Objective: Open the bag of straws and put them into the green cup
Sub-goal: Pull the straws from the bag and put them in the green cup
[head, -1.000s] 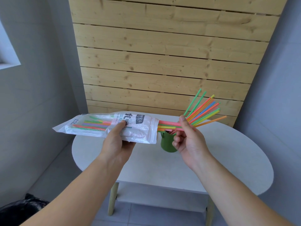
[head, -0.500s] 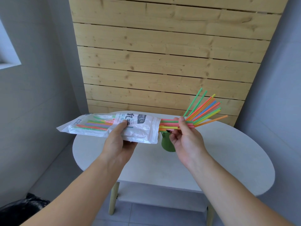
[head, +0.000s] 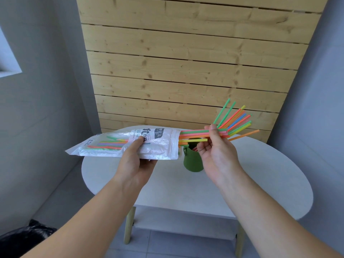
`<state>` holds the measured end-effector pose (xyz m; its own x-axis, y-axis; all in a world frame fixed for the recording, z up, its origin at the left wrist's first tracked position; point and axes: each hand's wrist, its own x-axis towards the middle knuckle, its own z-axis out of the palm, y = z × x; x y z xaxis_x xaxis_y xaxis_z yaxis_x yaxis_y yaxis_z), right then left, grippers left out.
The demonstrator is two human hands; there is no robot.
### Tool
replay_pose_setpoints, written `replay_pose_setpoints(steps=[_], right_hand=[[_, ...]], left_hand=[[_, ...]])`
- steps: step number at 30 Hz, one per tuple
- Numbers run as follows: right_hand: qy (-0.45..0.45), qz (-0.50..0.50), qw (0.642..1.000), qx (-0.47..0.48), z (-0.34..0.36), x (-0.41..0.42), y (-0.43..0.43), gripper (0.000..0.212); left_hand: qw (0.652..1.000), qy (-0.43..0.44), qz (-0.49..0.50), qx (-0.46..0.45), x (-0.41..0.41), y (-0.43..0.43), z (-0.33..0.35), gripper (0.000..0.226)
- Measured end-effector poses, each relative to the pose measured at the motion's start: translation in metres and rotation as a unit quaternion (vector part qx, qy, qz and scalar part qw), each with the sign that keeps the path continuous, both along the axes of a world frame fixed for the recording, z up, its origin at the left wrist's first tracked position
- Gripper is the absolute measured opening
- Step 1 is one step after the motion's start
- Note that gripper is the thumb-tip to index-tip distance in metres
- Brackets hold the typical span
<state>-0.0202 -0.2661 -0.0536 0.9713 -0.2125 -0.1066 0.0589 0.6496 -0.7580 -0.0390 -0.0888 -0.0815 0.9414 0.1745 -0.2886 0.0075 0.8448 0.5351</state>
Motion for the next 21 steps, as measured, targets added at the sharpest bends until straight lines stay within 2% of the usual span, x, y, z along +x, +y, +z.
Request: replay_pose_setpoints(steps=[3, 8, 15, 21], right_hand=[[-0.018, -0.026, 0.998, -0.056, -0.003, 0.002, -0.003, 0.013], [-0.071, -0.057, 0.986, -0.139, 0.005, 0.008, -0.017, 0.021], [-0.077, -0.057, 0.982, -0.163, 0.003, 0.01, -0.021, 0.021], [-0.128, -0.059, 0.959, -0.246, 0.01, 0.006, -0.023, 0.021]], left_hand=[[1.0, 0.0, 0.0, -0.002, 0.0, 0.0, 0.0, 0.008], [1.0, -0.005, 0.011, -0.007, 0.002, 0.007, -0.001, 0.009], [1.0, -0.001, 0.01, -0.01, 0.002, 0.004, -0.004, 0.011], [1.0, 0.008, 0.01, -0.021, 0.003, 0.005, -0.004, 0.012]])
